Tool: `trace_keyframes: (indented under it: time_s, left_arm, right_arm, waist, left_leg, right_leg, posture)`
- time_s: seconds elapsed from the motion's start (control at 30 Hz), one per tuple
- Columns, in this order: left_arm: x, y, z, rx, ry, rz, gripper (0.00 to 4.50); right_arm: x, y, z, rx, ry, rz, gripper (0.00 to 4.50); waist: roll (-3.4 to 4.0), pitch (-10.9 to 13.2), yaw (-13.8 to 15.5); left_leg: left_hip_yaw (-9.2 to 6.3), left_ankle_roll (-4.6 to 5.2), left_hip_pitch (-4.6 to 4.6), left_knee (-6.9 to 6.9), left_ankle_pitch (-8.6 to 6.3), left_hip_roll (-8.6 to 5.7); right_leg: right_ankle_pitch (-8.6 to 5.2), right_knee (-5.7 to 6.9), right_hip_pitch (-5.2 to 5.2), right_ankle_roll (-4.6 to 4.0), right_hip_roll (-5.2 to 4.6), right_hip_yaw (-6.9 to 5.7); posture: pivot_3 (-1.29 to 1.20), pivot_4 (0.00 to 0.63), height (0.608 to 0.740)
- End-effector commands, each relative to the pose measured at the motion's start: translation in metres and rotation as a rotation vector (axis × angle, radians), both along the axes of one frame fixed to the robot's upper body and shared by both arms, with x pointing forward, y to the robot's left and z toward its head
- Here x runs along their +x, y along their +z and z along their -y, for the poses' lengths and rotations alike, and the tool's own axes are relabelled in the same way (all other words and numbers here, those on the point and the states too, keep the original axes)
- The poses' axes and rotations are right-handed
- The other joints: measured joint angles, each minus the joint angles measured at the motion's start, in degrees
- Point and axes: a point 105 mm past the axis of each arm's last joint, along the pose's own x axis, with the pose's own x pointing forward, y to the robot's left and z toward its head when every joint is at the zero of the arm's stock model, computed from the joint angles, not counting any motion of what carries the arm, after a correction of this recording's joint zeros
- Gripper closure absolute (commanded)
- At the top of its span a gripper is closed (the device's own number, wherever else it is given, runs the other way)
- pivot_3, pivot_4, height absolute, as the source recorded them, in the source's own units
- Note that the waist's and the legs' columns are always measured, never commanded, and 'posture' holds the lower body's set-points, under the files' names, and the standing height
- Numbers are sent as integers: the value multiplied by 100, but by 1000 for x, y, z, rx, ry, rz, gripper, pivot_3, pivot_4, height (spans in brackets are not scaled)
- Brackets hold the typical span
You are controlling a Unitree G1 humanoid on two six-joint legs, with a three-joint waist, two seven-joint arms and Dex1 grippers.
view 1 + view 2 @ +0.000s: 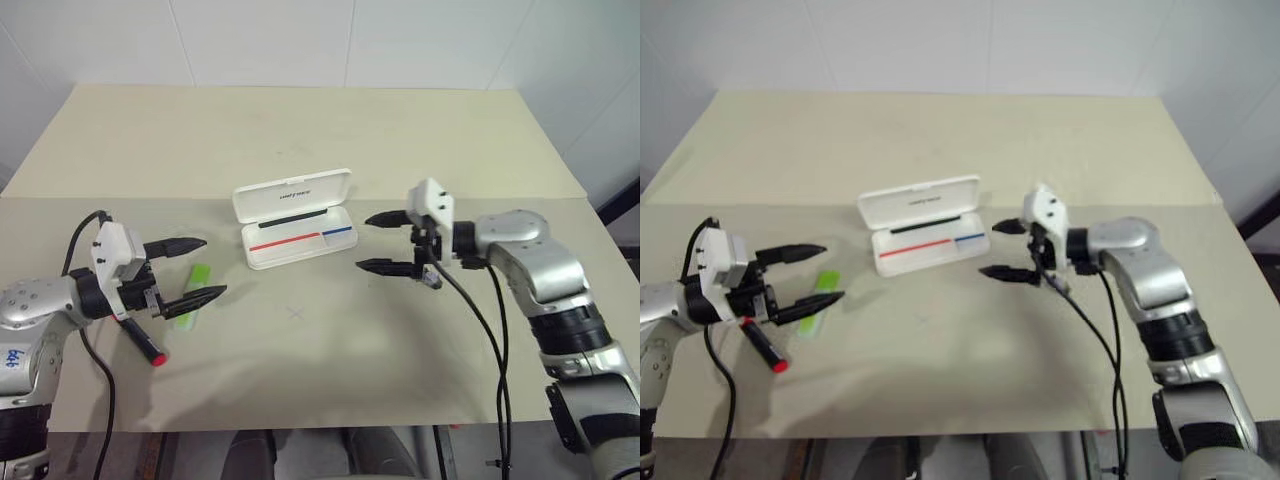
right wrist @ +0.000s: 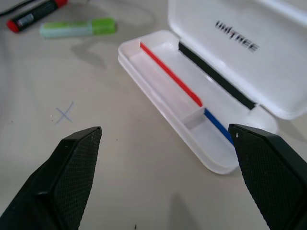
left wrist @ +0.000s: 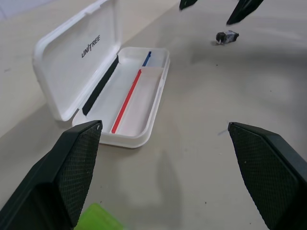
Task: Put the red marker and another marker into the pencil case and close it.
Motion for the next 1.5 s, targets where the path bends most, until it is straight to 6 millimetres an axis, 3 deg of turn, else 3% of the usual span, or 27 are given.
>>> trace_keyframes:
  time_s: [0.03, 0.17, 0.3, 0.6, 1.23, 1.33, 1.5]
  left_arm:
    - [-9, 13, -7, -30, 3, 87, 31]
    - [-18, 11, -15, -35, 23, 81, 31]
    - [-26, 13, -16, -21, 44, 86, 31]
    - [-39, 18, -28, 11, 118, 100, 31]
    - [-44, 21, -26, 31, 164, 115, 31]
    - [-47, 22, -26, 33, 168, 116, 0]
    - [-48, 22, -24, 33, 167, 114, 0]
  right_arm:
    - [9, -3, -12, -43, 34, 3, 0]
    - [32, -12, -18, -106, 17, 31, 0]
    - [43, -18, -23, -139, 34, 40, 0]
    - [40, -28, -31, -208, 132, -8, 0]
    - [60, -37, -57, -276, 78, 58, 0]
    - [62, -37, -56, -292, 75, 63, 626]
    - [62, -34, -53, -301, 78, 71, 2339]
  waist:
    - [0, 0, -4]
    - [0, 0, -56]
    - [0, 0, -81]
    - [0, 0, -197]
    - [0, 0, -344]
    - [0, 0, -355]
    - [0, 0, -371]
  left_leg:
    - [1, 0, 0, 0, 0, 0]
    - [3, 0, 1, 2, 0, 0]
    - [0, -2, 1, 2, 1, 0]
    - [-1, -2, 6, 2, 1, 0]
    - [-6, -11, 12, 1, 7, 0]
    - [-6, -11, 12, 3, 7, -1]
    - [-8, -12, 13, 2, 8, -1]
  right_leg:
    - [0, 0, 0, 0, 0, 0]
    - [0, 4, 0, 0, -2, 0]
    - [0, 6, 0, -1, -2, -3]
    - [-1, 19, 1, -3, -3, -5]
    - [-3, 34, 1, -6, -1, -7]
    - [-3, 34, 2, -6, -2, -7]
    - [-3, 37, 2, -6, -1, -9]
  posture:
    - [0, 150, 740]
    - [0, 150, 740]
    - [0, 150, 740]
    - [0, 150, 740]
    - [0, 150, 740]
    - [0, 150, 740]
    - [0, 150, 740]
